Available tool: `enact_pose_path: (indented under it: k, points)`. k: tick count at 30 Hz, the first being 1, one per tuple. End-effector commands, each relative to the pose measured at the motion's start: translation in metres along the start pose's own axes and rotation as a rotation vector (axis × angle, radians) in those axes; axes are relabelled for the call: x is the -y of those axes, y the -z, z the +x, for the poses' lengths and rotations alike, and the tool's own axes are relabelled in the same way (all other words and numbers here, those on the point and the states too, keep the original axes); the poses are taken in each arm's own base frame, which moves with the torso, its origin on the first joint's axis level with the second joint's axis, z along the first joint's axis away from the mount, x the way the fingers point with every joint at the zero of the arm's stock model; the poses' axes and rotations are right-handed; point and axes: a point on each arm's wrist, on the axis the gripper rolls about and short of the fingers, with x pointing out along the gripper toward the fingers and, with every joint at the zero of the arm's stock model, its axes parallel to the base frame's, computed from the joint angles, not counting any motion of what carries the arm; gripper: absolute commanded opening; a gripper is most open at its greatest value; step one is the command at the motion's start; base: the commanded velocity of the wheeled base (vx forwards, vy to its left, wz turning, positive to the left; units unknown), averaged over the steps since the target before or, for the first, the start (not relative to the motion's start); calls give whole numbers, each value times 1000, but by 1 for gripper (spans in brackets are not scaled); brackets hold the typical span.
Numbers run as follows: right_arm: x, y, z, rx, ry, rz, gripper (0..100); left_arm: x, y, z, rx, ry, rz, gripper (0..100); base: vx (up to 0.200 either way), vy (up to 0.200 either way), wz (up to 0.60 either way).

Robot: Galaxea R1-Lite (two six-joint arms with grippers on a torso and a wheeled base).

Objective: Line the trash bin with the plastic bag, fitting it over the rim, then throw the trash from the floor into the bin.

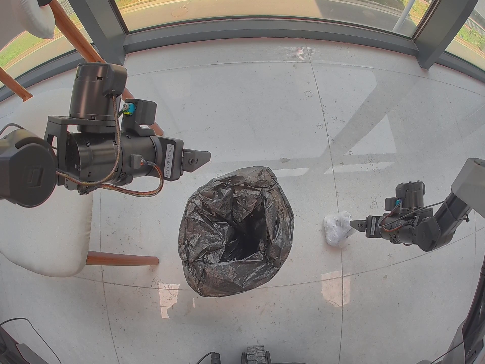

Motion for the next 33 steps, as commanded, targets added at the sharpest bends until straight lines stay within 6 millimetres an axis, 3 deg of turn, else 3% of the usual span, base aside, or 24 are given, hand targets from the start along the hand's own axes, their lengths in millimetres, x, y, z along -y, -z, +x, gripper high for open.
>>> enact_pose_path:
  k: [1,13,17,18,21,25,27,33]
  points:
    - [10,16,28,-15,15,-8,100,0,2,2,-6,5,0,100,0,0,0]
    - [11,35,112,69,-15,-75,100,0,10,1,-30,4,2,100,0,0,0]
    - [9,30,126,82,-21,-77,100,0,10,1,-29,4,2,100,0,0,0]
    - [6,27,131,93,-29,-85,0,0,10,1,-29,4,2,100,0,0,0]
    - [3,29,137,90,-33,-92,0,0,9,1,-24,4,2,100,0,0,0]
    - [1,26,131,90,-36,-105,0,0,9,1,-26,3,1,100,0,0,0]
    - [-3,14,115,112,-40,-101,0,0,9,1,-24,3,1,100,0,0,0]
    - [-21,-36,29,231,-93,-108,0,-1,7,-3,-14,3,0,100,0,0,0]
